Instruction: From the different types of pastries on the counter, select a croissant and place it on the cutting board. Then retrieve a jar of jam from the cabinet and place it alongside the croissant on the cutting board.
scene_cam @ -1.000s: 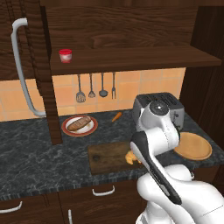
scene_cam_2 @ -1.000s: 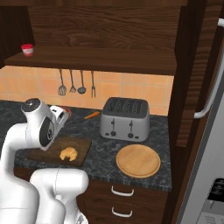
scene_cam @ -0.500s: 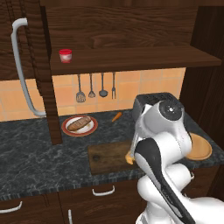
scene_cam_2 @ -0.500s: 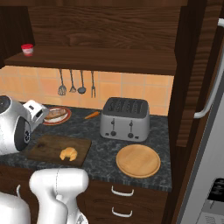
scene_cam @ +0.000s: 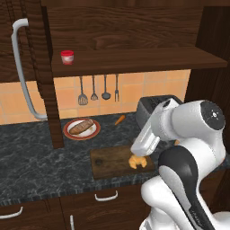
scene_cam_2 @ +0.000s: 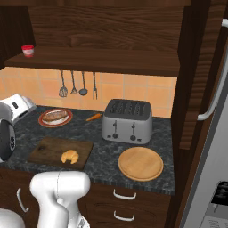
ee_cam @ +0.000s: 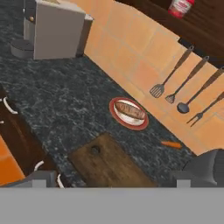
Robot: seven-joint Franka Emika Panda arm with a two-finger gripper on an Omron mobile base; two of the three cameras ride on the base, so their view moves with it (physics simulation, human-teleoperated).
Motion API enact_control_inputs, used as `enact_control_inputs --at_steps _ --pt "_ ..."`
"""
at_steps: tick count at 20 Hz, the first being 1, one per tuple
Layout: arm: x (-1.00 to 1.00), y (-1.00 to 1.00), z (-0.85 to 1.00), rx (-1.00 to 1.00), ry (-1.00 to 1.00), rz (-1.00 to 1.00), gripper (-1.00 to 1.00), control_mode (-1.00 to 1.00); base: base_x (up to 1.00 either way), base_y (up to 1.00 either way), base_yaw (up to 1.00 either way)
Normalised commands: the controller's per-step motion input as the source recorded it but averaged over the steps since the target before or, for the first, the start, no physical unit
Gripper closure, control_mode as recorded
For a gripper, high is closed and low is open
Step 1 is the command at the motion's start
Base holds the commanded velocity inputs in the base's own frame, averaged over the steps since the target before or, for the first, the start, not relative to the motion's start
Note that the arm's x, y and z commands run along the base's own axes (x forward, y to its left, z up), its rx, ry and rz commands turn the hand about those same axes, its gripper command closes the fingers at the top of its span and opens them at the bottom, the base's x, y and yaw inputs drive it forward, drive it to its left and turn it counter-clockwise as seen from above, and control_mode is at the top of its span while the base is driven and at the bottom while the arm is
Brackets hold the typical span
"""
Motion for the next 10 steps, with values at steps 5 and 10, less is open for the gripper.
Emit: enact_control_inputs --at_steps 5,10 --pt "-0.31 -0.01 0.12 0.54 -0.29 -0.12 -1.00 -1.00 0.00 0.00 0.00" --pt "-0.17 -0.06 0.16 0.46 -0.24 -0.13 -1.00 -1.00 0.00 0.00 0.00"
